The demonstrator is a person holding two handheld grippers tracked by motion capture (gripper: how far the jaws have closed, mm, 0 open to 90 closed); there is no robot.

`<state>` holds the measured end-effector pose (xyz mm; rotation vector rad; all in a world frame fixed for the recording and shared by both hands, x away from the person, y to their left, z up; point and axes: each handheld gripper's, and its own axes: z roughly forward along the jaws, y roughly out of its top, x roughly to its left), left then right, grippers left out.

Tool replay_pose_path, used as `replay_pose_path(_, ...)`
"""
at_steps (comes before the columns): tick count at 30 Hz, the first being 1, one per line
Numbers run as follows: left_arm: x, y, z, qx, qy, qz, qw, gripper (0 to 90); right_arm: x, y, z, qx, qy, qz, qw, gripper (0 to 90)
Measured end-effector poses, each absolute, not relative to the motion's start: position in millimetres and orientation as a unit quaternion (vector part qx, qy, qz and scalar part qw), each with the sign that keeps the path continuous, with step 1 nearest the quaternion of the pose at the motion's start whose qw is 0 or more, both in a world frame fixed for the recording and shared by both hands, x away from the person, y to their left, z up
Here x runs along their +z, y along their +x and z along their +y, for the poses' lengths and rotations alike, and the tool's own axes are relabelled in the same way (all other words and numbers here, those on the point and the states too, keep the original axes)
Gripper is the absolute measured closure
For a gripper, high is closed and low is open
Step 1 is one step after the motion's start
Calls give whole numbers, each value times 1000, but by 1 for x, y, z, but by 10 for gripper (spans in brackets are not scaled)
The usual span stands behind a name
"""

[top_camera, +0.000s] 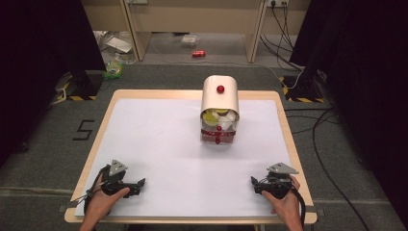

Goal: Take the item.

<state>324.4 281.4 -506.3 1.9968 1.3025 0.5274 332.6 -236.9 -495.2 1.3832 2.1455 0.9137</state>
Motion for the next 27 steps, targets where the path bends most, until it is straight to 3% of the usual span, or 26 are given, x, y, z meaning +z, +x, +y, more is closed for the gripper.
replay_pose_path(5,-506,325,281,203,768,501,343,9,-492,334,-237,336,505,768,206,177)
replay_pose_path(11,-506,325,282,202,768,502,343,9,-476,340,-234,367,498,746,245,183)
replay_pose_path(27,-506,325,281,200,768,503,343,6,-425,365,-199,419,458,739,264,204)
